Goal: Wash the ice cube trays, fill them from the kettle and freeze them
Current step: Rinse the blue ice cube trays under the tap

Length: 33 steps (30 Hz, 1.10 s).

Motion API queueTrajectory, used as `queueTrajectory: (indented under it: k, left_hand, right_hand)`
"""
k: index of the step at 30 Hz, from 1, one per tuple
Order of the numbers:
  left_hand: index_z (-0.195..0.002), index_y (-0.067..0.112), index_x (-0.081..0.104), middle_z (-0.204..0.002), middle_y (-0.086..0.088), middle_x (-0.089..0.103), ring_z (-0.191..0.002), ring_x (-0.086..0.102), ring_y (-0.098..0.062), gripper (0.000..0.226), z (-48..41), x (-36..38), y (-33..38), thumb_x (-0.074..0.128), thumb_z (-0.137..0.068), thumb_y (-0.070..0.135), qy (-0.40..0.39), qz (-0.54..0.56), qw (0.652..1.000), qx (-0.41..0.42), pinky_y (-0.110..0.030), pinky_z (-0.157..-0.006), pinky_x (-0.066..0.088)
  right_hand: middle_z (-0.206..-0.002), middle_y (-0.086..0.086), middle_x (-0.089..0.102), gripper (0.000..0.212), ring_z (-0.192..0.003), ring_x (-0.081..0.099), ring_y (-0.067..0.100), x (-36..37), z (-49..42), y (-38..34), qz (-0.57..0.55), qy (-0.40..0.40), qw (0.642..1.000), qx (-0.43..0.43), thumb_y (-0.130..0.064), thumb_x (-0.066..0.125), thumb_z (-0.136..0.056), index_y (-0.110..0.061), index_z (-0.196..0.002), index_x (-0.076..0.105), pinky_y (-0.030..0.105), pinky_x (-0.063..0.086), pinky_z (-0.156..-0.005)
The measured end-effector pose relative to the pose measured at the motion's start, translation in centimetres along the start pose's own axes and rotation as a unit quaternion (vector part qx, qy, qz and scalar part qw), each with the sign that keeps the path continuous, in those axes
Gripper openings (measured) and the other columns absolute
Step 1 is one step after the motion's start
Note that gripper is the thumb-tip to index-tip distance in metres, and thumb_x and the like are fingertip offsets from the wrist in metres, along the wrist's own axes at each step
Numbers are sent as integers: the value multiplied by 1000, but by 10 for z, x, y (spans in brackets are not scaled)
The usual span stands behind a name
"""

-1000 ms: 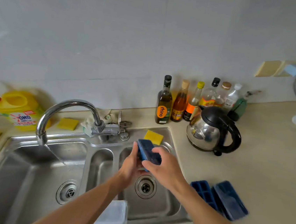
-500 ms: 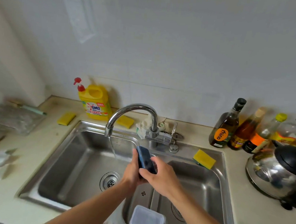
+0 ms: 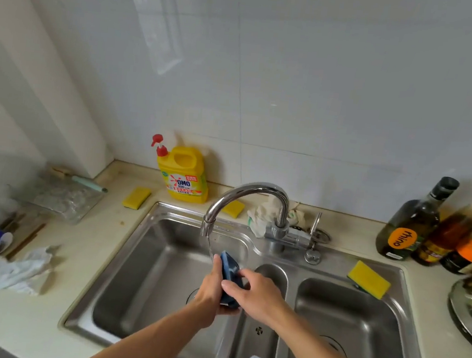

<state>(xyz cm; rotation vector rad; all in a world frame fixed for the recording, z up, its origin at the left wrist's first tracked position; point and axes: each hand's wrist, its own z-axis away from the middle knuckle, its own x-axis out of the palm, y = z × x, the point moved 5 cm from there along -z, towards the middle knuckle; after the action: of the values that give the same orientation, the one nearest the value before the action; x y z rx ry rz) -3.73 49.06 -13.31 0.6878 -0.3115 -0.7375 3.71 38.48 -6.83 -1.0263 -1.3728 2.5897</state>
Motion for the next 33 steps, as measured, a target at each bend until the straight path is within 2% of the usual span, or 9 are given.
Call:
queueTrajectory:
  k: [3,7,10,13,18,20,25,29,33]
  left_hand:
    - [-105,19,72,-86,-11,79,-78,77,-28,74,-24,-14,10,26,-96,75,-19,-45,999,-12,-39,-62,61]
    - [-105,16,71,-81,-14,78,-71,77,-30,77,-52,-35,22,24,-96,77,-61,-90,994,-32,-36,-59,59]
    - [-106,12,71,-82,-15,78,-70,75,-30,76,-72,-48,35,26,-98,73,-85,-124,988,-27,-37,-58,58]
    - [-107,10,69,-90,-19,77,-71,76,-34,73,-89,-63,50,31,-98,72,-88,-181,979,-11,-38,-54,59]
    - [-114,5,63,-100,-27,72,-78,76,-38,73,-106,-74,58,32,-99,70,-148,-282,948,-7,-41,-58,61]
    - [-113,3,63,-99,-27,73,-78,76,-36,67,-110,-74,58,32,-103,62,-158,-299,941,3,-41,-59,61]
    - [-107,-3,59,-90,-27,71,-70,75,-37,45,-111,-68,69,29,-109,31,-150,-329,932,39,-42,-58,63]
    - [-104,-4,60,-87,-26,70,-68,74,-38,54,-97,-65,75,31,-109,41,-161,-347,921,72,-37,-52,61]
    - [-109,3,60,-96,-28,71,-69,75,-36,66,-88,-56,76,32,-103,62,-174,-351,917,76,-39,-54,61]
  right_hand:
    - [-83,-20,66,57,-70,62,-6,10,-21,-7,-10,9,999,36,-78,51,-73,-38,-110,63,18,41,-59]
    - [-82,-10,73,48,-53,65,2,32,-50,-15,-77,16,993,90,-72,59,-73,-37,-105,62,20,50,-52]
    - [-85,-8,73,49,-53,64,0,45,-68,-24,-92,38,989,107,-69,60,-75,-35,-110,63,17,48,-51]
    - [-94,-10,72,46,-66,62,-3,50,-80,-24,-117,82,981,131,-64,62,-81,-35,-117,64,17,47,-60]
    - [-90,-11,71,55,-54,63,3,53,-83,-21,-132,46,978,155,-65,58,-81,-33,-126,59,15,45,-48]
    - [-92,-11,71,56,-60,65,4,56,-85,-20,-134,67,975,162,-64,58,-80,-33,-127,60,17,48,-52]
    - [-131,-8,61,70,-106,65,13,51,-82,-14,-137,95,971,169,-64,59,-81,-28,-141,55,34,56,-90]
    - [-141,-2,58,71,-112,62,13,46,-71,-12,-130,85,975,160,-61,60,-84,-27,-145,52,32,52,-88]
    - [-145,-3,56,72,-120,60,14,47,-59,-7,-146,96,971,163,-60,60,-86,-27,-149,48,37,54,-97]
